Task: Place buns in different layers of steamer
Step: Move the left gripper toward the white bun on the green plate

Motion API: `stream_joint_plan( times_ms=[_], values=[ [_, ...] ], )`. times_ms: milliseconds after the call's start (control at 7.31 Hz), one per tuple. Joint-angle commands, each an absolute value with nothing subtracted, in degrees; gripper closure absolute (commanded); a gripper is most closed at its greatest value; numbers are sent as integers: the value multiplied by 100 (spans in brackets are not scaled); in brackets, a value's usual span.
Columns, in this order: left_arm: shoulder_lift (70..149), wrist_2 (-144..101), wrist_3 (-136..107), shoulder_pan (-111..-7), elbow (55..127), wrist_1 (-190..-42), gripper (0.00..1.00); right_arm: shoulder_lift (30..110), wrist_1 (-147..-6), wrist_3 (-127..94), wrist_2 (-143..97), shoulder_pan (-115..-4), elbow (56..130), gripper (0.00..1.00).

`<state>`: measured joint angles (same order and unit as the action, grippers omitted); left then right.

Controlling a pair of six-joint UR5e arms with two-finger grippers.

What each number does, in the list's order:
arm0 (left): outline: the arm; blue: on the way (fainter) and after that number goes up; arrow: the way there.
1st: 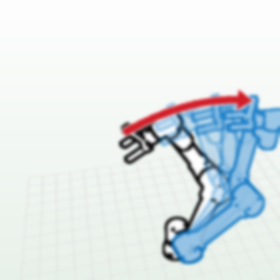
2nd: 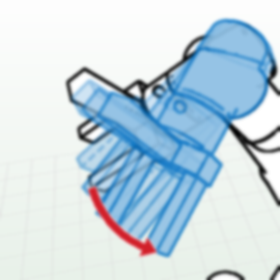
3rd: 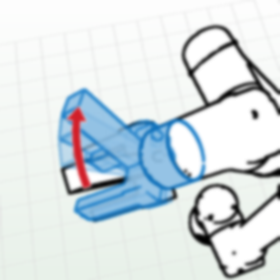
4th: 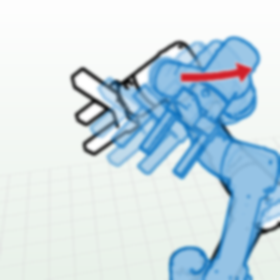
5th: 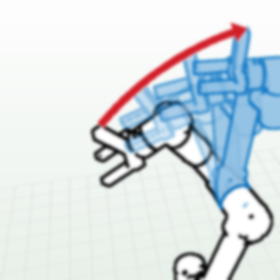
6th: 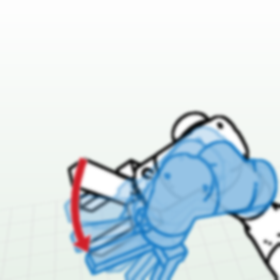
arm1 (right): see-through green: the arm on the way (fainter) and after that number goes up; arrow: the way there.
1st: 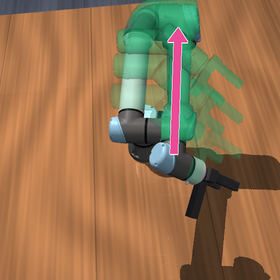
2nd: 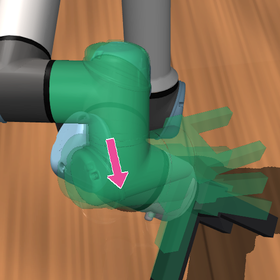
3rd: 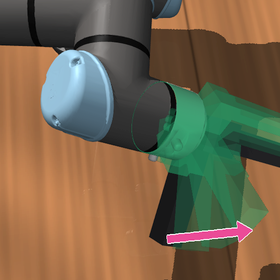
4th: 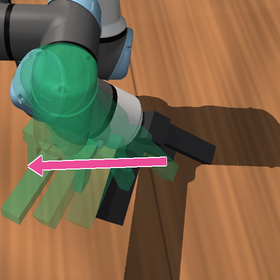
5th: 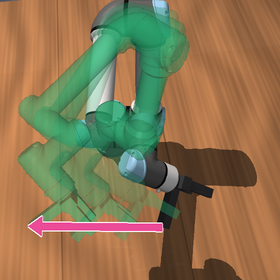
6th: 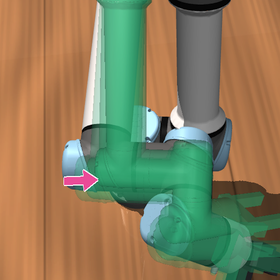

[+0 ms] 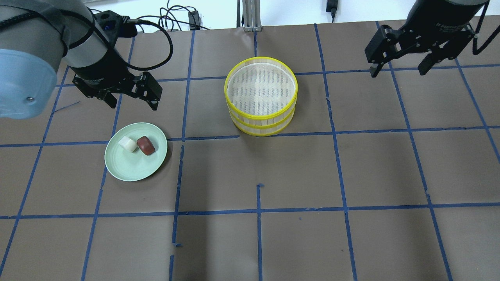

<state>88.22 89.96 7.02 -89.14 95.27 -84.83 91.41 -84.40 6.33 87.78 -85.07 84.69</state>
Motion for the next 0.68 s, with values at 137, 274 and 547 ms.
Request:
stream_joint_plan(
  times_ms=[137, 274, 547],
  values=[
    [8824, 8982, 703, -8912, 9527, -8481, 0, 9141, -8543, 633, 8771, -8508, 8473, 0],
    [8850, 9017, 738, -8825, 9553, -8508, 0, 9141, -8526, 633, 8771, -8499, 8473, 0],
    [8851, 9053, 895, -8406, 9798, -8517, 0, 9141, -8525, 633, 8771, -8499, 8473, 0]
  ],
)
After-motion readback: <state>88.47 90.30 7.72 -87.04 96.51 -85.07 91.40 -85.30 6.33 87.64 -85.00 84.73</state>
